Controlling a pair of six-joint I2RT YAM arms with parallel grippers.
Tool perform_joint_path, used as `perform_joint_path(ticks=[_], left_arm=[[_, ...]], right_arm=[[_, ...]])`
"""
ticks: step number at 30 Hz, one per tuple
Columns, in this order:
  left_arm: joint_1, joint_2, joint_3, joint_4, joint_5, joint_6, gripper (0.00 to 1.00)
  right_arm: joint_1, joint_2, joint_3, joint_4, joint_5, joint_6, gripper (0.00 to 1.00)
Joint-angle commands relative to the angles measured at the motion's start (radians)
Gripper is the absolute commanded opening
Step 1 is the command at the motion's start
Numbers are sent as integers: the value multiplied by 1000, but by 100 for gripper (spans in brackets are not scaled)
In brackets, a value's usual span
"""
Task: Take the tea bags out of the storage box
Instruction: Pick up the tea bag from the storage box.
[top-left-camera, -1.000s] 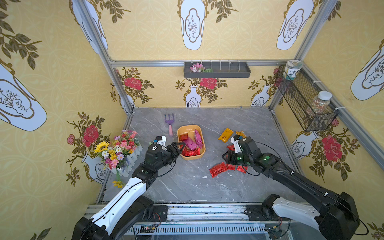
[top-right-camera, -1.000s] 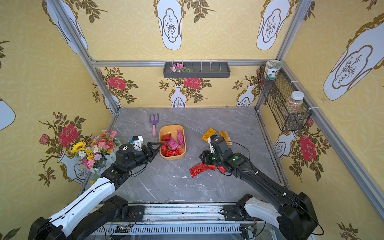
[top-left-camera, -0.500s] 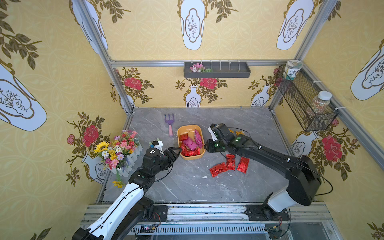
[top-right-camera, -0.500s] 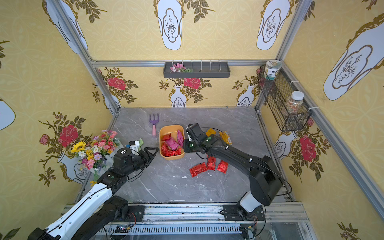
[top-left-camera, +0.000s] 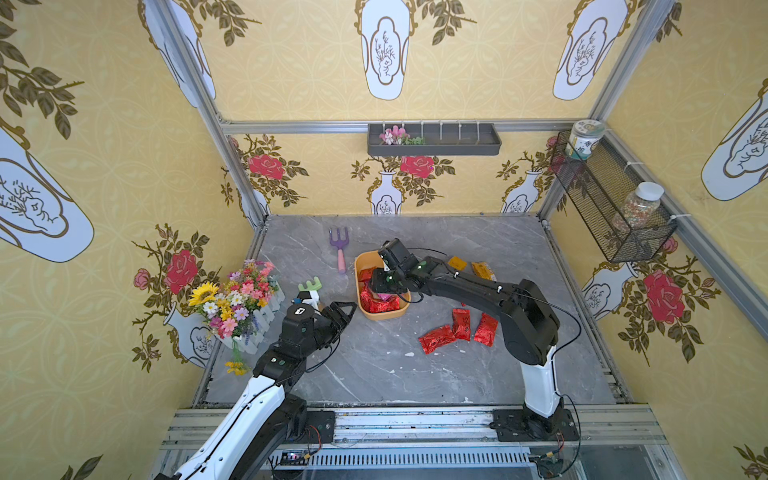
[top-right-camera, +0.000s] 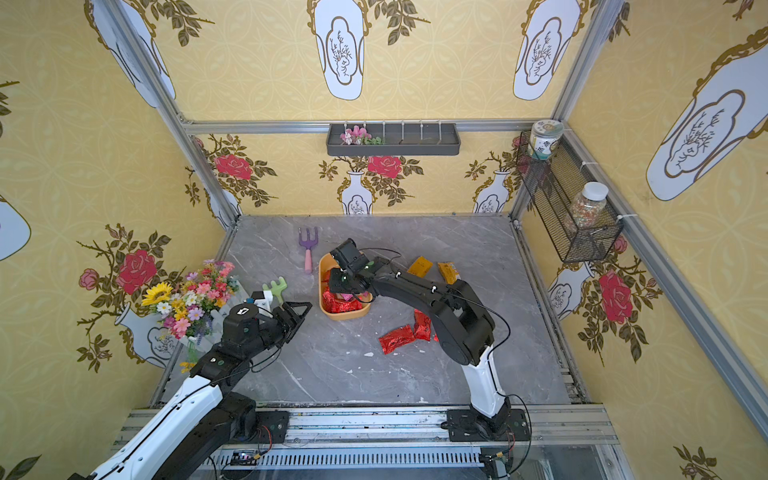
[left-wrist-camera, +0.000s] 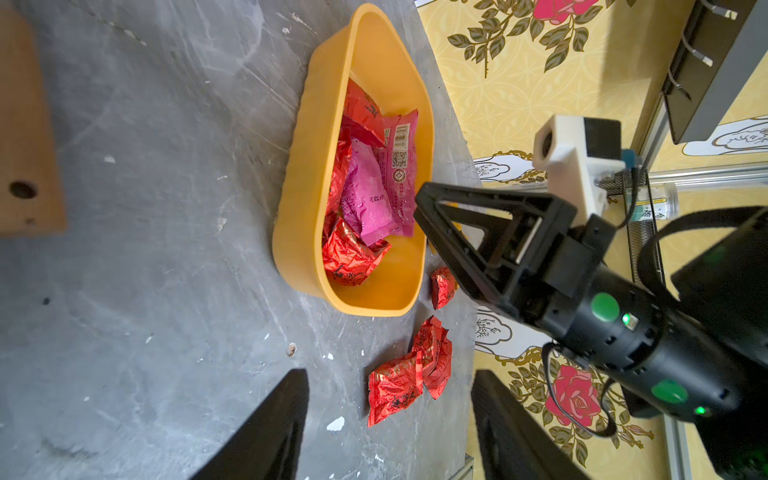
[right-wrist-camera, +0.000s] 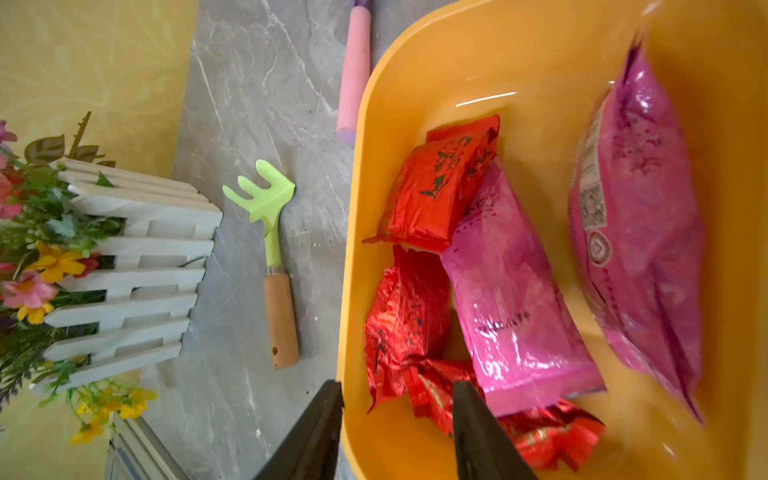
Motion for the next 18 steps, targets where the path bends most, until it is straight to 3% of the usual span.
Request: perform_joint_path(ticks=[1, 10, 18], left_arm=[[4, -8, -9, -3, 14, -1, 68], [8, -22, -12, -19, 17, 4, 68], [10, -12, -6, -17, 25, 9, 68]], right_arm=[[-4, 40, 37, 52, -2, 49, 50], [-55, 99, 8, 184, -41, 205, 44], [-65, 103, -18, 302, -77, 299, 46]])
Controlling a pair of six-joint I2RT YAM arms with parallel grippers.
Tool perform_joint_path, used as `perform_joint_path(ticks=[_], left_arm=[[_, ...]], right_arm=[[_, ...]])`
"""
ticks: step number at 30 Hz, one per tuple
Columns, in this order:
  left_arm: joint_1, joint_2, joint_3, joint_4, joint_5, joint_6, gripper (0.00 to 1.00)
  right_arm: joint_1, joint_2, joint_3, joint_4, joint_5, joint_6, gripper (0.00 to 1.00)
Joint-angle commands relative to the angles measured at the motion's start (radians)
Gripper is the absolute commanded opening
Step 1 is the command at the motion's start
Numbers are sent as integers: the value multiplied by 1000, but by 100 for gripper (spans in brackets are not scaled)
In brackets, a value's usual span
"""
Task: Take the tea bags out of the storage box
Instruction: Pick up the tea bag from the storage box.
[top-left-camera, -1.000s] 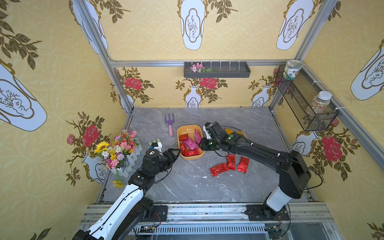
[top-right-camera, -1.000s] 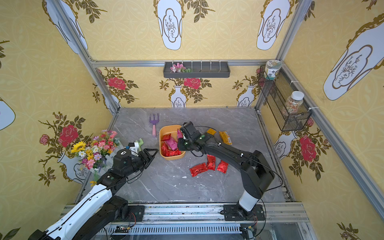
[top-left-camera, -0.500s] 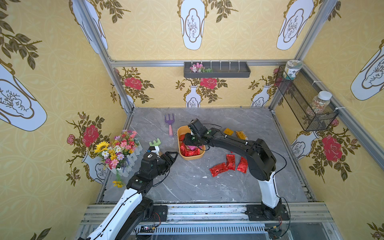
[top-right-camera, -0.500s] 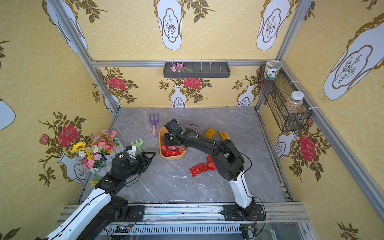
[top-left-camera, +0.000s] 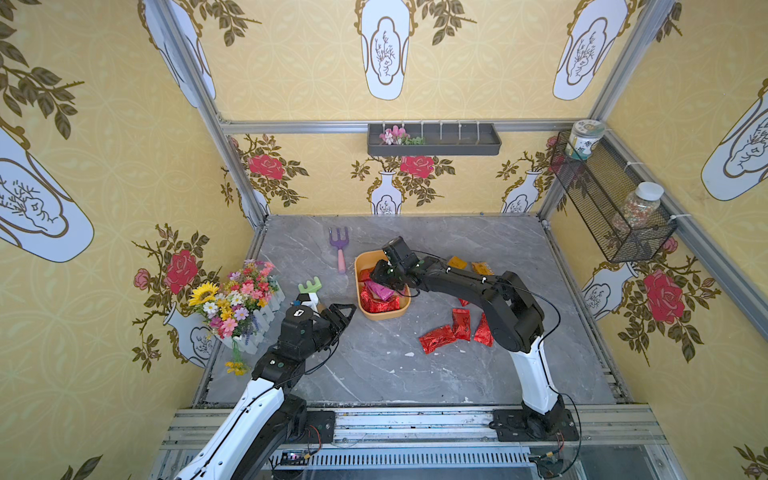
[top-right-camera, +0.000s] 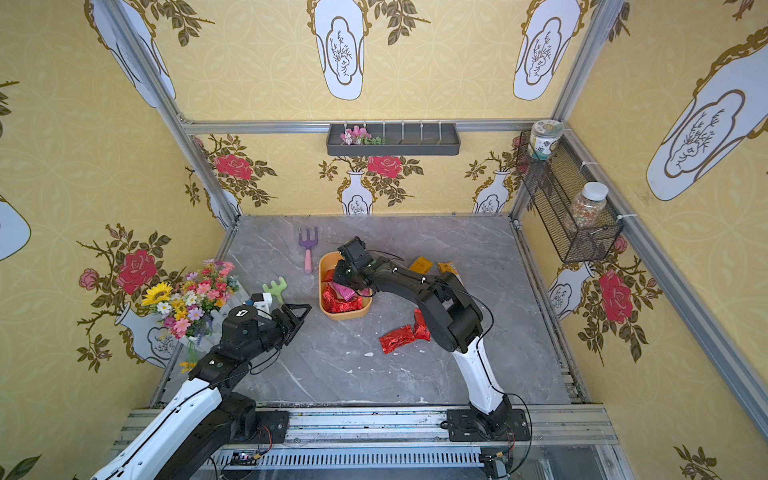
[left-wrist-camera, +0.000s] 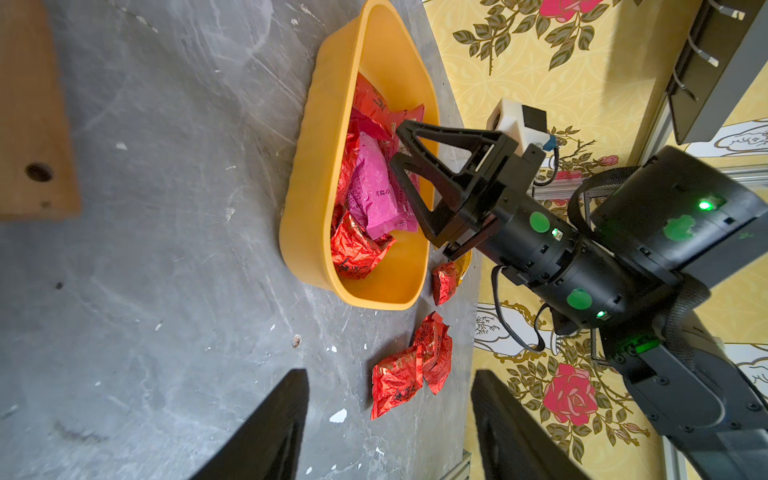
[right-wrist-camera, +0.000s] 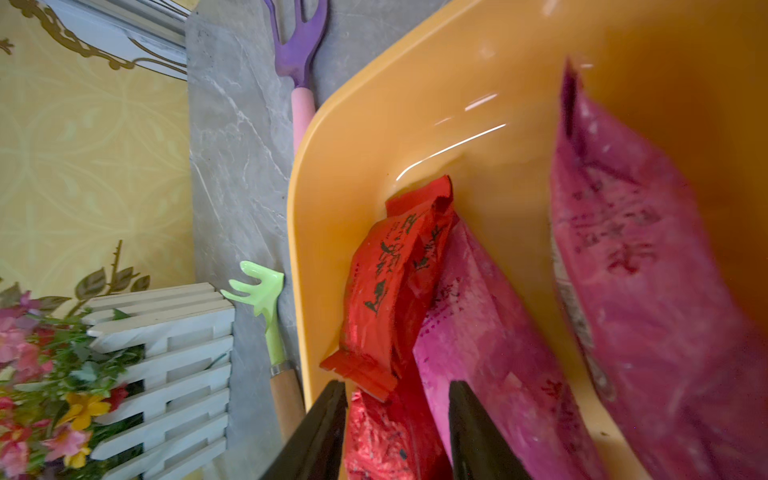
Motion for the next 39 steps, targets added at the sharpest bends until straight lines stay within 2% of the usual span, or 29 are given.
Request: perform_joint_path(ticks=[1, 11, 17, 28, 39], left_arm=[[0, 5, 0, -3, 13, 15, 68], [1, -8, -3, -15, 12, 17, 68], [4, -9, -3, -18, 13, 18, 68], [4, 5, 0, -2, 23, 13, 68], [4, -19, 7, -37, 12, 17, 67]], right_arm=[[1, 12, 2, 108, -35, 70, 46], [-2, 34, -15, 172, -56, 167, 42], [1, 39, 0, 138, -53, 153, 38], [2, -16, -63, 126, -17, 138, 38], [8, 34, -21, 153, -44, 167, 39]])
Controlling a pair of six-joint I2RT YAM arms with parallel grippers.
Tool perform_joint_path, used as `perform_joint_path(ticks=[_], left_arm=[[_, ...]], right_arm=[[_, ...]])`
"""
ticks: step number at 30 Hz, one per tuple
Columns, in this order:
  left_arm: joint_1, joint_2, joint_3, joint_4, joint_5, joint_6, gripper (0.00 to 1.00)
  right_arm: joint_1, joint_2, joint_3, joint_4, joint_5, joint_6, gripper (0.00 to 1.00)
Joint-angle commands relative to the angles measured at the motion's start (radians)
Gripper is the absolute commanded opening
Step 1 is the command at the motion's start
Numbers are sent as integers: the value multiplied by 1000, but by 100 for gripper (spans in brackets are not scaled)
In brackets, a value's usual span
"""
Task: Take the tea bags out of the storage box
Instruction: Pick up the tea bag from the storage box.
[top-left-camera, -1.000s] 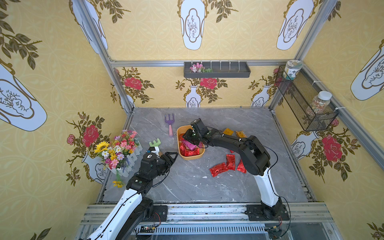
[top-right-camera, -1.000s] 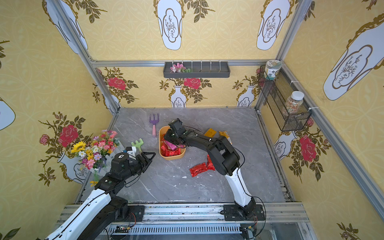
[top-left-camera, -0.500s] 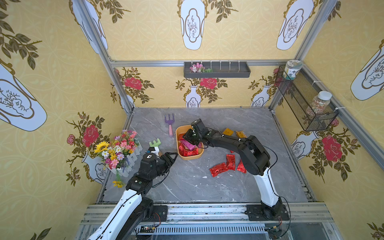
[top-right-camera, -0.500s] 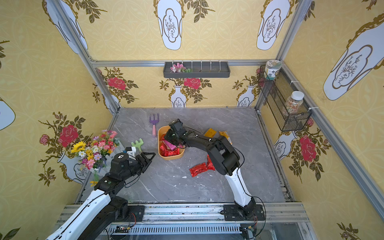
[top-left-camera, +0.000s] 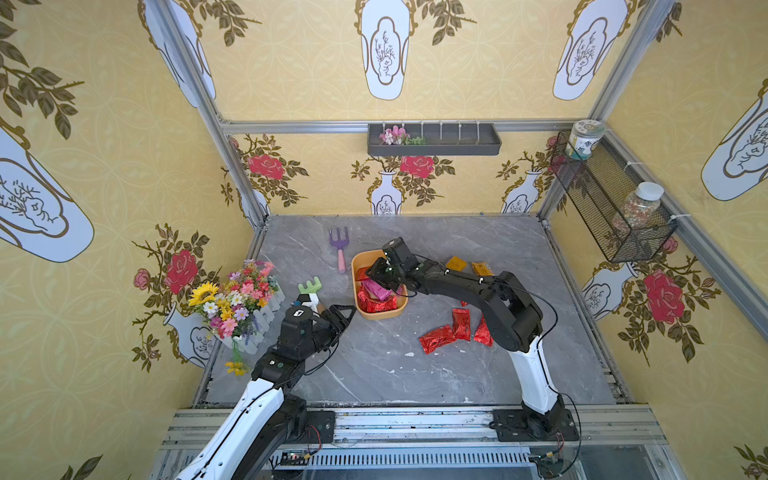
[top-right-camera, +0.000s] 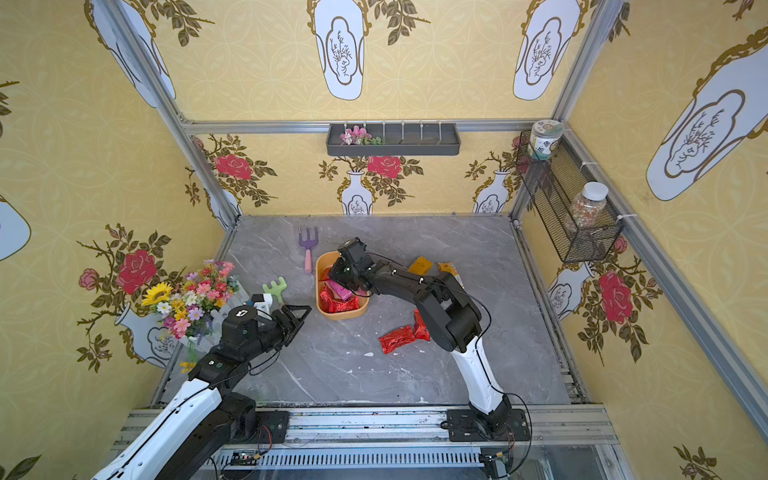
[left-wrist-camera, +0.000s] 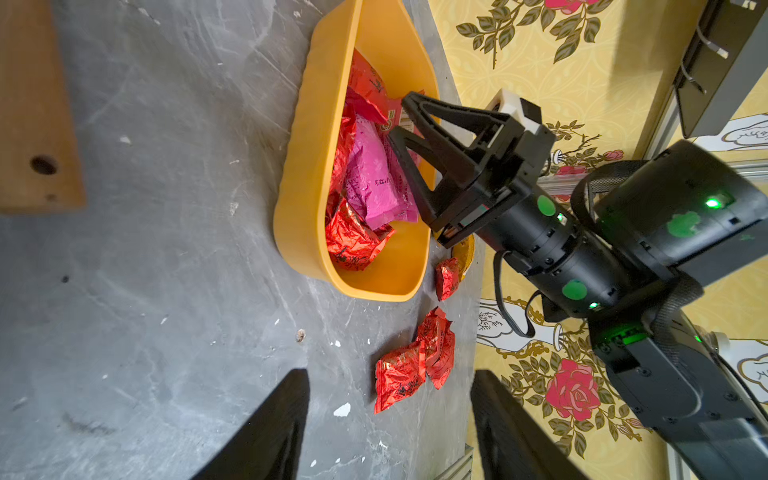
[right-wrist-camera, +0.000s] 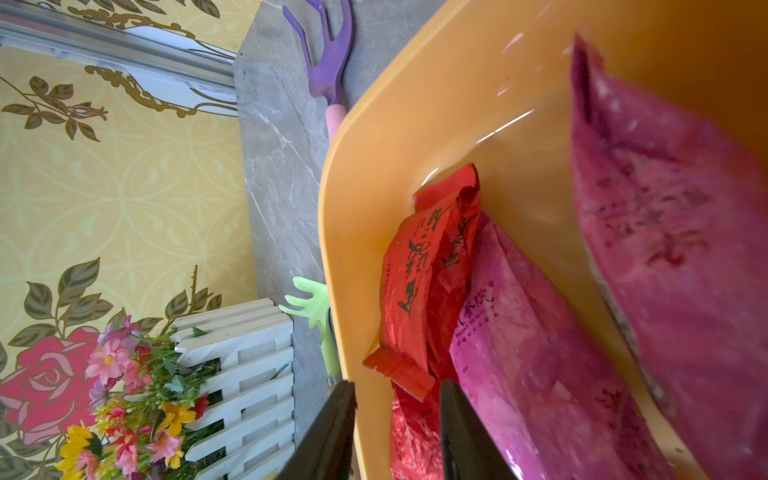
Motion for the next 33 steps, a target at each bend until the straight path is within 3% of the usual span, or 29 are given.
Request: perform_joint_path(ticks=[1, 10, 21, 33], left_arm=[[0, -6, 6, -18, 0, 12, 67], [2, -2, 10, -23, 0, 15, 67], [2, -11, 9, -32, -3, 16, 67], [2, 33, 39, 8, 4, 8, 67]], right_arm=[[2, 17, 14, 36, -9, 7, 39], [5, 46, 18, 59, -16, 29, 35], [2, 41, -6, 99, -23, 51, 14], [7, -155, -204, 180, -42, 44, 0]])
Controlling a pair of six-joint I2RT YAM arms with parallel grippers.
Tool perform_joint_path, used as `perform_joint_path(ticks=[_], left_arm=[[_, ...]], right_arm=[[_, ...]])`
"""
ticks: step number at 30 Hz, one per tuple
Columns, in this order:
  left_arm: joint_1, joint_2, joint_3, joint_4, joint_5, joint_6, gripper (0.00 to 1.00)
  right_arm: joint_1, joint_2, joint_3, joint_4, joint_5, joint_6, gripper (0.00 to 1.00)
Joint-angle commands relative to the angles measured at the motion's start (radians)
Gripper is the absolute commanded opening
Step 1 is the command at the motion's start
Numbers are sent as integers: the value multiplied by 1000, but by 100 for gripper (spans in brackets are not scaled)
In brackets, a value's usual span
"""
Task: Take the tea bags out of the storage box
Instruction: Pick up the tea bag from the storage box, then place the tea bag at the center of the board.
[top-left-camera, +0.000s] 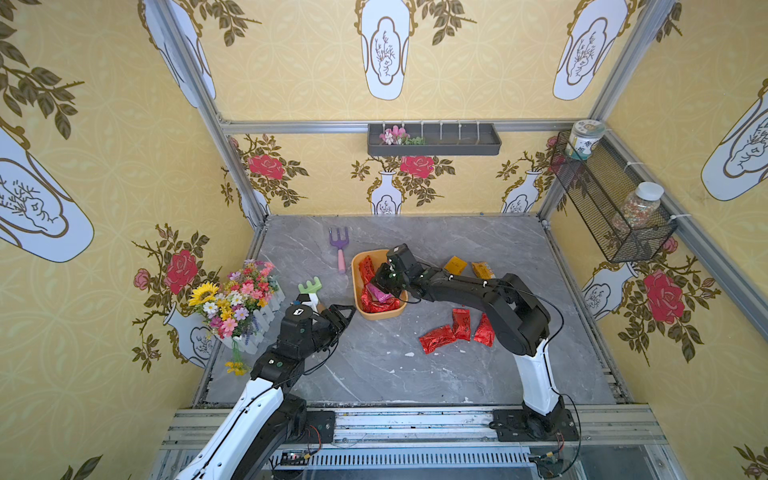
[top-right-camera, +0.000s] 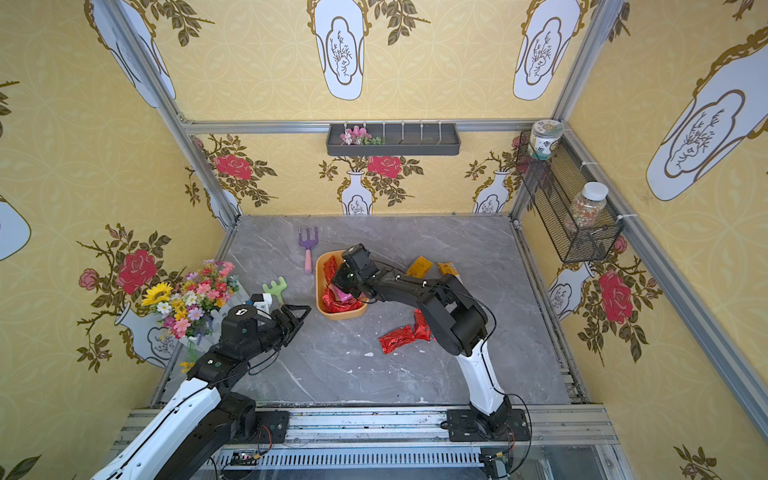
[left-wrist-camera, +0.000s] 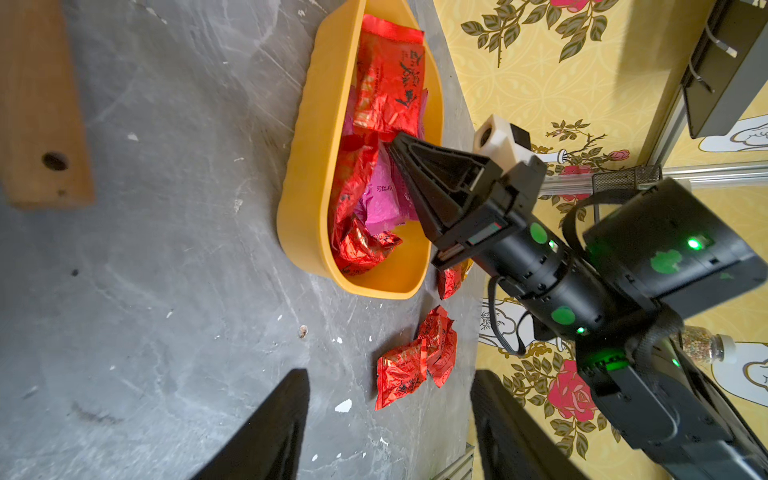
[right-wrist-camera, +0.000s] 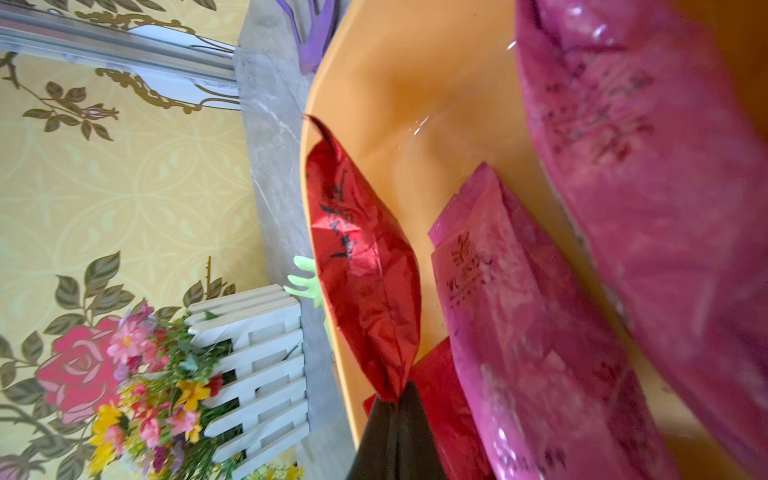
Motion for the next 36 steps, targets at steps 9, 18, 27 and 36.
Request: perform_joint_path(ticks=[9, 18, 27, 36], left_arm=[[1, 96, 75, 82, 40, 22, 66], [-33, 190, 102, 159, 55, 10, 65], [-126, 314, 119, 252, 15, -11, 64], [-166, 338, 117, 275, 10, -18, 64]], right_arm=[[-61, -298, -245, 73, -21, -62, 0], [-217, -554, -520, 28, -58, -105, 0], [-316, -585, -751, 126, -131, -89, 0], [-324, -574, -835, 188, -156, -78, 0]])
